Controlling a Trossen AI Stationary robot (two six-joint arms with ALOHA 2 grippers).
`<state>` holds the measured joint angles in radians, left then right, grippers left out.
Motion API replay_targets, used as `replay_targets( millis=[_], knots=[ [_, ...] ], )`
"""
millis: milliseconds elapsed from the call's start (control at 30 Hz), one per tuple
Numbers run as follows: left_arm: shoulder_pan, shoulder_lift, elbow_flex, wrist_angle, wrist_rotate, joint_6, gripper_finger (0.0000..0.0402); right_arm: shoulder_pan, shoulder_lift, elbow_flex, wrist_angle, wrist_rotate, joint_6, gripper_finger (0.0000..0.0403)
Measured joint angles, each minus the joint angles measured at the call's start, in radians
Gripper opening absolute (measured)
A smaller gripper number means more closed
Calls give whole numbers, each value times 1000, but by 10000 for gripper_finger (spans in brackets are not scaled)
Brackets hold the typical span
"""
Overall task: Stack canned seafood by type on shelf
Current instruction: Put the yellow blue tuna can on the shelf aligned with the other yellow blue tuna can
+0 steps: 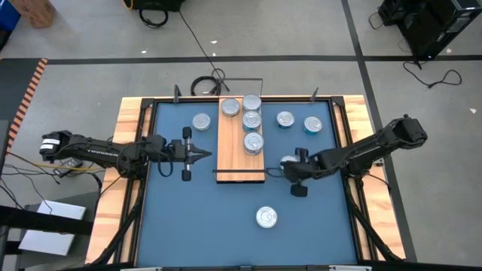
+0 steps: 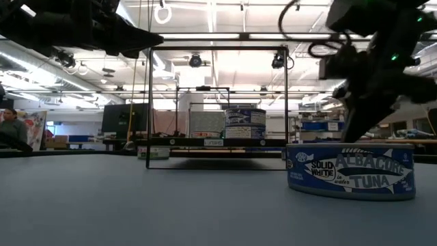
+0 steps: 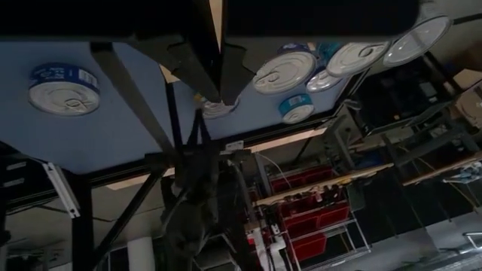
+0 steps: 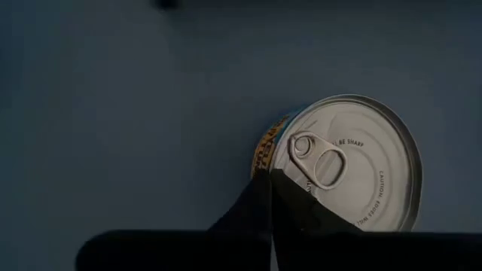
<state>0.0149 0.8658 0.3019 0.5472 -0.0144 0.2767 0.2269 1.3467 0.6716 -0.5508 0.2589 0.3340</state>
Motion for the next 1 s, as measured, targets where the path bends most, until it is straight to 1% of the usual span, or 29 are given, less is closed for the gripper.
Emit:
replay_targets(
  millis=[100, 233, 333, 400, 500, 633, 733, 833, 1000],
  knots=[
    [-18, 0, 0, 0, 0, 0, 10, 72, -9, 0, 30, -33, 82, 2],
    [-46, 0, 0, 0, 0, 0, 10, 172, -4, 0, 143, -68, 184, 2],
    [-68, 0, 0, 0, -1, 0, 10, 245, 6, 0, 253, -67, 250, 2],
    [-89, 0, 0, -1, 0, 0, 10, 283, 17, 1, 332, -49, 287, 1],
    [-121, 0, 1, -11, 0, 4, 10, 325, 48, 3, 438, -33, 308, 1],
    [-163, 0, 1, -37, -4, 4, 10, 342, 117, 69, 454, -19, 307, 0],
    [-199, 0, 1, -47, -25, 4, 10, 337, 184, 152, 445, -17, 250, 0],
    [-238, 0, 1, -55, -55, 4, 10, 316, 246, 244, 417, -17, 183, 0],
    [-315, 4, 1, -67, -55, 4, 10, 264, 329, 357, 414, -27, 115, 0]
  ],
)
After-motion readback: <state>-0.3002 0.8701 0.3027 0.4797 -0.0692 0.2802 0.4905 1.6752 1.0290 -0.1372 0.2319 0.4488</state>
